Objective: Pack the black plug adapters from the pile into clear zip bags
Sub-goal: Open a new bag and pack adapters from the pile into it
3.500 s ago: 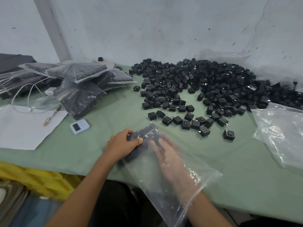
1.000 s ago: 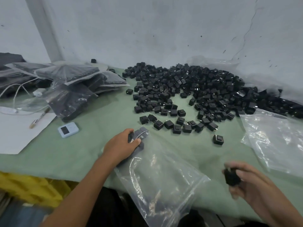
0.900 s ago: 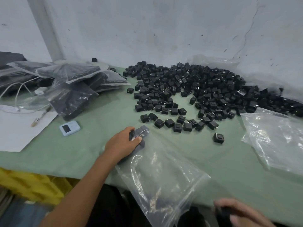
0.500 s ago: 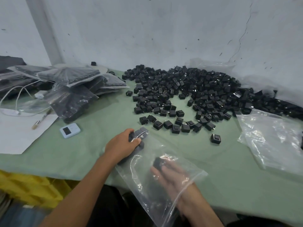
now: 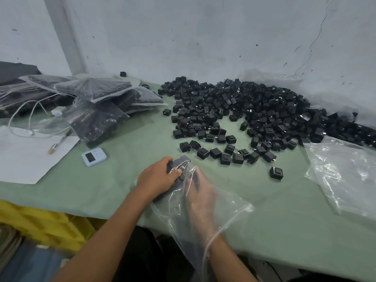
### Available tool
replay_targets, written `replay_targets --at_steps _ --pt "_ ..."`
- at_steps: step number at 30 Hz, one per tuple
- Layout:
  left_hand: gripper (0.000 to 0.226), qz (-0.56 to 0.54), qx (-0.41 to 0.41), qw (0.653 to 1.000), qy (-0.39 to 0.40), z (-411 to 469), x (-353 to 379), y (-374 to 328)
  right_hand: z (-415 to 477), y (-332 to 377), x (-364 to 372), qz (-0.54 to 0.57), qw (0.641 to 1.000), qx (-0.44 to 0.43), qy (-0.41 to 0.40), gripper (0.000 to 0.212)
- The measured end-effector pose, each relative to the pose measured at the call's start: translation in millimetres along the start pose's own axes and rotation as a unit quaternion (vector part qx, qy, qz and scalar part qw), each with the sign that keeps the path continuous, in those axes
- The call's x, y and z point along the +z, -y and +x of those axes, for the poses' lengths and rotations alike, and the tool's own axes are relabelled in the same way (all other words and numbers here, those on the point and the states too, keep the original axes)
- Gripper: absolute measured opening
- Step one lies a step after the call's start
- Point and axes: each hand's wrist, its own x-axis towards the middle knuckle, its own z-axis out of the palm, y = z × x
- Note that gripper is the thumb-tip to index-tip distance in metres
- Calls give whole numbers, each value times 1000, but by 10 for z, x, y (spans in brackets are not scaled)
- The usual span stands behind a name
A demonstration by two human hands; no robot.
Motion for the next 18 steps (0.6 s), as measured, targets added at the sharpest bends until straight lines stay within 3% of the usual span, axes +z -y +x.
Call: replay_targets --at_steps 6,14,18 --pt "55 0 2 1000 0 7 9 2 -52 -52 6 32 999 31 -5 18" --pt "53 8 8 1000 -6 -1 1 0 20 -33 -50 -124 986 -42 100 46" --pt "52 9 12 1000 -11 -8 5 2 -33 -16 -104 25 992 -35 119 35"
